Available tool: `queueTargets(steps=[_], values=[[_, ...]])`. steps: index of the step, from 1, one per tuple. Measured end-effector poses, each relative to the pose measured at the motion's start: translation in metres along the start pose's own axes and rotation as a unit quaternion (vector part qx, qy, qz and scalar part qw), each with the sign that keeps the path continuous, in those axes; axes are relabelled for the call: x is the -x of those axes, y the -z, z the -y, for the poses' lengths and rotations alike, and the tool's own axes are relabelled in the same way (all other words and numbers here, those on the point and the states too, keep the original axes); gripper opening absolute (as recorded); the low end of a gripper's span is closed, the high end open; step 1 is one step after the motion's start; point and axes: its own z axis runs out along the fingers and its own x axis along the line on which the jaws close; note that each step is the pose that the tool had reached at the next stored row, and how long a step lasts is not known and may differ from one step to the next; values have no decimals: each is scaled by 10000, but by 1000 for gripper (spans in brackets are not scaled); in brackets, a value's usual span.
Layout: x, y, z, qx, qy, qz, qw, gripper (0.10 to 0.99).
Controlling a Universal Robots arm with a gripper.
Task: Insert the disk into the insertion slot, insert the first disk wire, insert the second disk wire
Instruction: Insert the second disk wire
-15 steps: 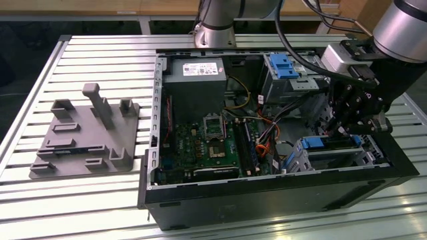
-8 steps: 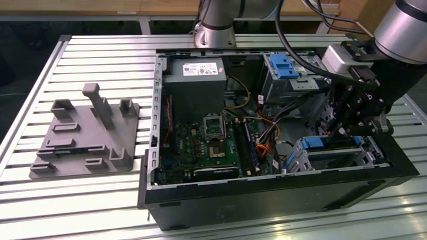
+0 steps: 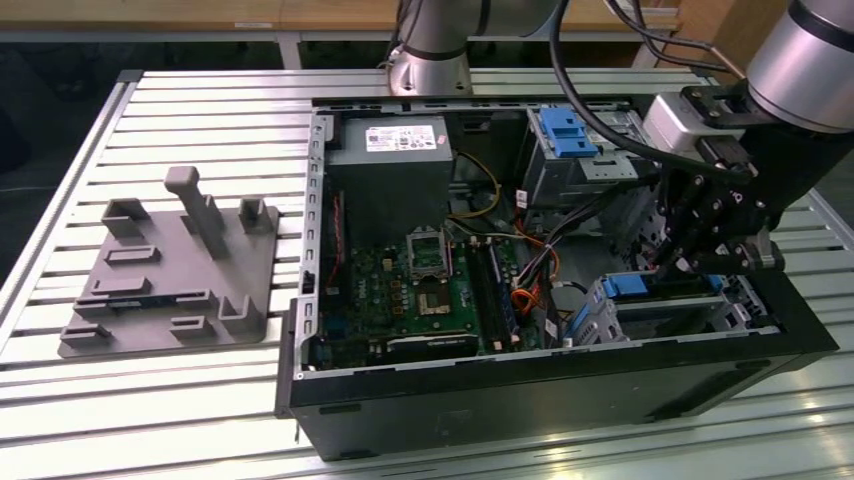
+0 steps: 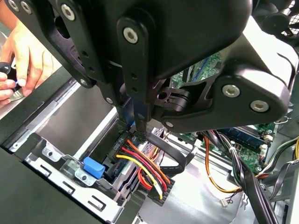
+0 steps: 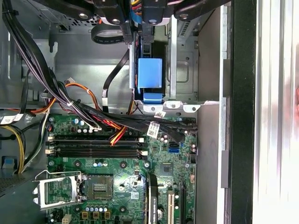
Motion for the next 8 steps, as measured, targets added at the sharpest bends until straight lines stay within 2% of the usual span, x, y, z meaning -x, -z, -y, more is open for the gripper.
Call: queueTargets(steps=[8], values=[[0, 3, 1, 9, 0, 0, 10000, 196]])
